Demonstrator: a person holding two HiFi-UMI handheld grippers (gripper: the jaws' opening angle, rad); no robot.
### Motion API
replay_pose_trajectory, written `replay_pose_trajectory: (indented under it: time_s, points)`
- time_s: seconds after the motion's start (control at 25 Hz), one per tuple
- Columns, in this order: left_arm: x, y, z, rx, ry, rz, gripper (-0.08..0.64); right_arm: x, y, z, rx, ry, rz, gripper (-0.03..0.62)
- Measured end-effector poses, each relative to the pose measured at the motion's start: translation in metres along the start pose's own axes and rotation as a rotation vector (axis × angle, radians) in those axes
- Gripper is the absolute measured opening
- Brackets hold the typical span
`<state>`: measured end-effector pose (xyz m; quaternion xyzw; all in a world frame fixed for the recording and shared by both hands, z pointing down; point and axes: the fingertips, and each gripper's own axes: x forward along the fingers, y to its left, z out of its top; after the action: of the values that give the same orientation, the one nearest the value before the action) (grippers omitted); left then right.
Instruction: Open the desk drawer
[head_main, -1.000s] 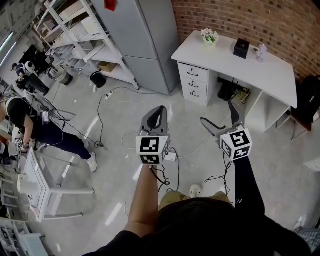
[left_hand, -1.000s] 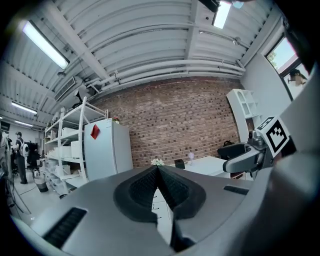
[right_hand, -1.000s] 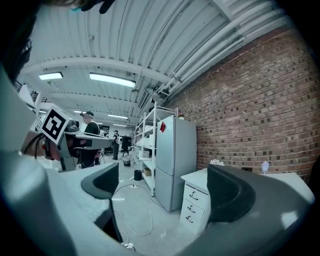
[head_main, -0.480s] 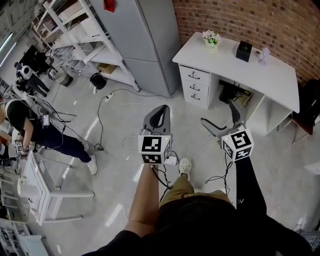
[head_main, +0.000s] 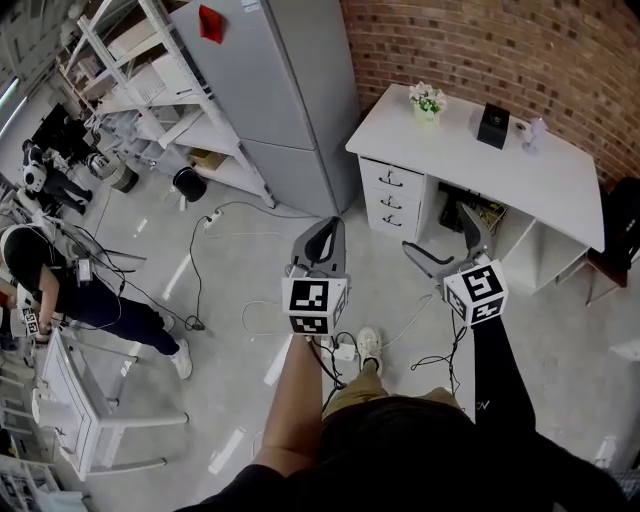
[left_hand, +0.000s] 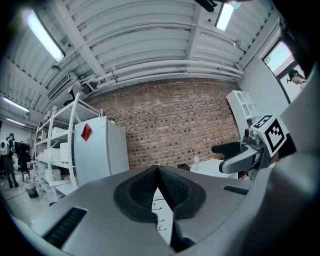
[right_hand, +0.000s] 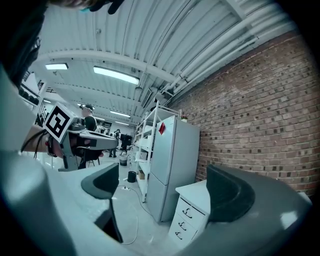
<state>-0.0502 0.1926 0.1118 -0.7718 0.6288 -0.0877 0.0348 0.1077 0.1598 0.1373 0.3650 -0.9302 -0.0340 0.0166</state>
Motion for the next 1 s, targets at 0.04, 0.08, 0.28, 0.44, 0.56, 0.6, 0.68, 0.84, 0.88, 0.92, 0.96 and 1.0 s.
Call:
replay_pose_trajectory:
  time_s: [0.04,0.08,0.28,0.44,0.56,0.6,0.68,0.84,0.88,0.92,0.96,1.0]
  points:
    - [0.010,0.007,0.002,0.000,-0.006,-0.006,0.008,0.012,-0.004,0.002,0.000,-0.002,-0.006,0.543]
    - [0.020,0.015,0.003,-0.001,-0.008,-0.010,0.008,0.023,-0.007,0.003,0.000,-0.002,-0.010,0.543]
    - [0.071,0.050,0.005,-0.007,0.001,-0.035,0.008,0.073,-0.029,0.001,-0.016,0.024,-0.031,0.543]
    - [0.107,0.069,0.004,-0.006,0.000,-0.057,0.008,0.109,-0.047,-0.001,-0.004,0.025,-0.059,0.543]
    - [0.131,0.083,0.000,-0.009,0.008,-0.074,0.008,0.134,-0.053,-0.006,0.009,0.038,-0.058,0.543]
    - [0.139,0.088,-0.001,-0.008,0.012,-0.080,0.008,0.141,-0.056,-0.008,0.011,0.044,-0.060,0.543]
    - [0.155,0.097,-0.004,-0.009,0.016,-0.089,0.008,0.156,-0.063,-0.012,0.010,0.053,-0.065,0.543]
    - [0.187,0.114,-0.010,-0.013,0.016,-0.106,0.008,0.187,-0.077,-0.020,0.030,0.061,-0.073,0.543]
    - [0.194,0.117,-0.013,-0.013,0.016,-0.113,0.008,0.194,-0.079,-0.024,0.036,0.063,-0.076,0.543]
    - [0.202,0.120,-0.016,-0.012,0.016,-0.121,0.008,0.200,-0.082,-0.027,0.044,0.063,-0.079,0.543]
    - [0.208,0.122,-0.019,-0.012,0.016,-0.129,0.008,0.207,-0.084,-0.030,0.054,0.061,-0.082,0.543]
    - [0.215,0.124,-0.021,-0.013,0.015,-0.137,0.008,0.212,-0.086,-0.032,0.063,0.061,-0.084,0.543]
